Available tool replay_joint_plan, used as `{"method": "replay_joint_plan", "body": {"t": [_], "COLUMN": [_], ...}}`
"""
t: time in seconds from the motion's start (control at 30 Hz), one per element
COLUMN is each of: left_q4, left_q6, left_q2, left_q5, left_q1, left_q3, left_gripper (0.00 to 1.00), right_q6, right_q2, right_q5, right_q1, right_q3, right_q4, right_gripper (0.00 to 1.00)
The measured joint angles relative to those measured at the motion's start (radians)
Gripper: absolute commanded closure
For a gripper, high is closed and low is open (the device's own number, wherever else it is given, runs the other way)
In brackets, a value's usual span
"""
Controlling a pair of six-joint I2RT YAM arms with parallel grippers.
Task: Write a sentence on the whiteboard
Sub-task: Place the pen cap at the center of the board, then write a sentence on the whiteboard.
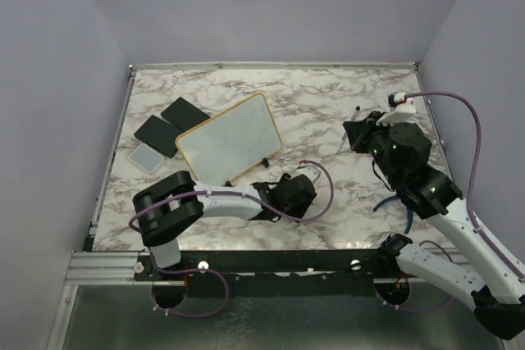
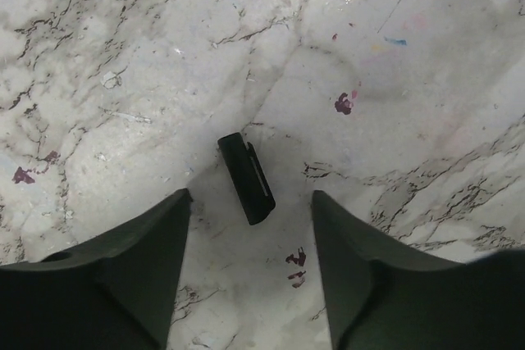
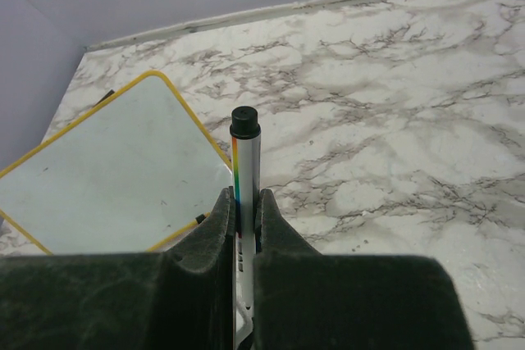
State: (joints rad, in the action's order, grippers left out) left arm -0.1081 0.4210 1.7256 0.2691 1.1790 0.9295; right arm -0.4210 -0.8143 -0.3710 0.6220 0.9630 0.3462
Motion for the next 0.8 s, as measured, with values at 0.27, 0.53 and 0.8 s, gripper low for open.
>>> {"method": "replay_joint_plan", "body": {"t": [0.27,0.53,0.8], "left_q4": [-0.048,-0.060,-0.135], "left_q6": [-0.011,-0.027,-0.030], "left_q2": [-0.070,-0.277,-0.396], "left_q5": [0.005,-0.050,-0.184], "left_q1": [0.000,0.000,-0.095], "left_q3": [-0.002,0.048,0.127], "left_gripper": [0.01,0.01,0.01], "right_q6": [0.069,0.154,0.222], "right_q2": [0.013,0.041,0.089], "right_q5": [-0.001,0.077,0.177], "right_q1": [0.000,0.000,0.000], "right_q3": [-0.040,-0.137,-0.257], "right_q4": [-0.041,-0.223,-0.491], "right_gripper": [1.00,1.00,1.00]}}
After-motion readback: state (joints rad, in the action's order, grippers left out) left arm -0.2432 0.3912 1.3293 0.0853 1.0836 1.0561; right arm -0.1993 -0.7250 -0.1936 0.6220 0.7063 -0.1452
